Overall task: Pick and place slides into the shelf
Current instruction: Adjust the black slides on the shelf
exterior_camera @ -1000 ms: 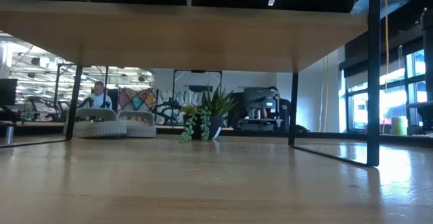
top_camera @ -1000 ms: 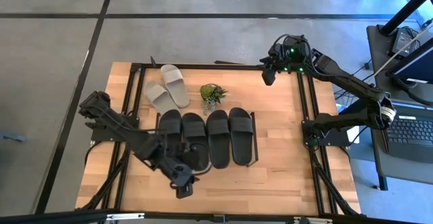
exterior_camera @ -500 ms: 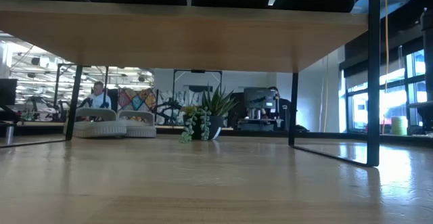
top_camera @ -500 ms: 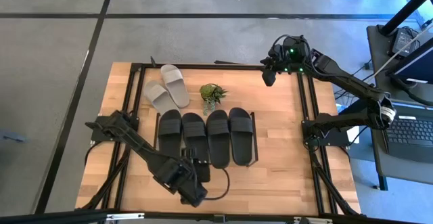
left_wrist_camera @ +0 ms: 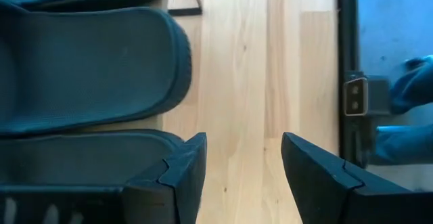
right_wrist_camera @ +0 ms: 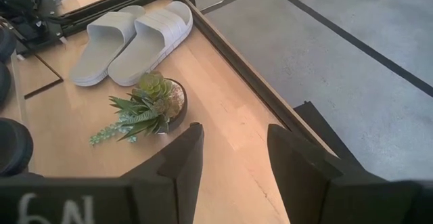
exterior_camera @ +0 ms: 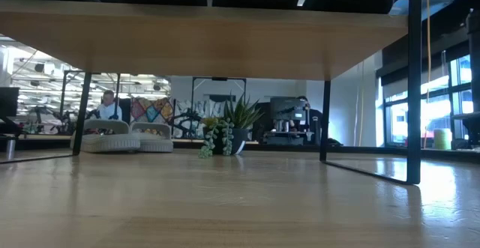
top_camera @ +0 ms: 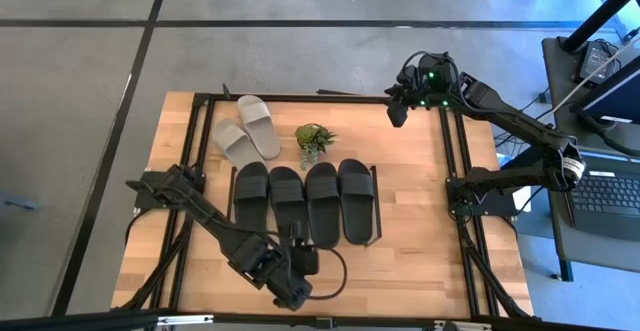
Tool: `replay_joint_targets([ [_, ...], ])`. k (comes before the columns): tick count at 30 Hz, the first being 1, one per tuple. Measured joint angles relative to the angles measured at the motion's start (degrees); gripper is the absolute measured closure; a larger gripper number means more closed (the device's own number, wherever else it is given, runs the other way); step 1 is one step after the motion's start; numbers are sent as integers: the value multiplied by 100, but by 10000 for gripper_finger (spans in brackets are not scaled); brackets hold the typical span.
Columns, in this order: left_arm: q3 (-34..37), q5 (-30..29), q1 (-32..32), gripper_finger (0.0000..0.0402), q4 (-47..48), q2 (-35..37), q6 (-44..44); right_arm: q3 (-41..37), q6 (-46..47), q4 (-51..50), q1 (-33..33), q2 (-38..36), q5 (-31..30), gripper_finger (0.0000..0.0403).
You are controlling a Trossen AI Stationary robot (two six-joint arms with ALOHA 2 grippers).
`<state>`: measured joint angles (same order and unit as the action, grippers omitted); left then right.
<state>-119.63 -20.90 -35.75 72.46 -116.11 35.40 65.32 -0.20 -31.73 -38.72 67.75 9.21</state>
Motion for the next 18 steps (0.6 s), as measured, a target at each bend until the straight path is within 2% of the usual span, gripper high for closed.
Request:
replay_joint_targets([
  [18, 399, 173, 27, 219, -2, 2, 487, 0, -3, -11, 0, 0, -2, 237],
])
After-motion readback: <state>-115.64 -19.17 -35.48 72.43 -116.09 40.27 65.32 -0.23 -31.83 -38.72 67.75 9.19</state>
